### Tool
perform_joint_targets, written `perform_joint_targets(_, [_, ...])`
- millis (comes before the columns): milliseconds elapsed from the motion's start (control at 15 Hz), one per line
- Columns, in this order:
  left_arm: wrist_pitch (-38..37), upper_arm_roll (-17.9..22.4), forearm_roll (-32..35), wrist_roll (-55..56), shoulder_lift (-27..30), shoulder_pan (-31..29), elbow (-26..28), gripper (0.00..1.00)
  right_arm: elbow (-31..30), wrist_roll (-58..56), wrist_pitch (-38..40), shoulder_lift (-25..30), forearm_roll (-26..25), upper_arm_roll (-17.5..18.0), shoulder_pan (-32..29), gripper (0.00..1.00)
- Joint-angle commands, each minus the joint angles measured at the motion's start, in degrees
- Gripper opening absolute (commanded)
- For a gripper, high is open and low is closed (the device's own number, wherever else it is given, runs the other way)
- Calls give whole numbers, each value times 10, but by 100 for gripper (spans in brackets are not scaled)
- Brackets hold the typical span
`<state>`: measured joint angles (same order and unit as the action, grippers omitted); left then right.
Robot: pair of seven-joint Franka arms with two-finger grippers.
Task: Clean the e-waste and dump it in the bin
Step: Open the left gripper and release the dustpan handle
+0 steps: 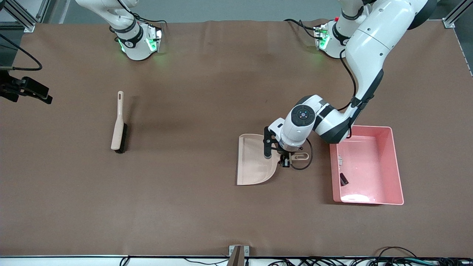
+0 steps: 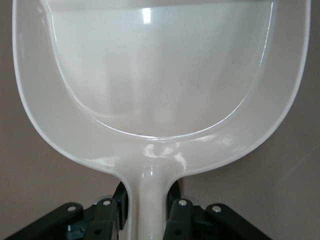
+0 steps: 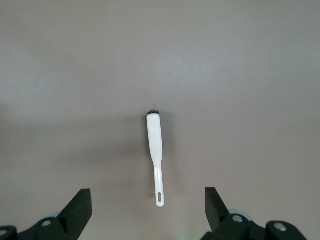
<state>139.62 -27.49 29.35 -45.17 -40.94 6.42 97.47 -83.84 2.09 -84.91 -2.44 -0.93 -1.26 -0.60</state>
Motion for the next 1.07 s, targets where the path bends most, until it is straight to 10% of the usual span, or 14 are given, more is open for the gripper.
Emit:
perform_joint_targets(0, [5,6,10,7,-7,11,-13,8,-4,0,-4,3,3,3,-3,100])
perform_joint_targets(133, [5,6,10,28,-7,11,-13,36,-3,0,0,3,3,3,-4,100])
perform_joint_targets(267, [4,9,10,39,-4,11,-13,99,-4,0,4,4,3,2,-5,100])
perform_joint_targets(1000, [-203,73,-154,303,211,3,-39,100,-18,0,3,6,3,3,-11,100])
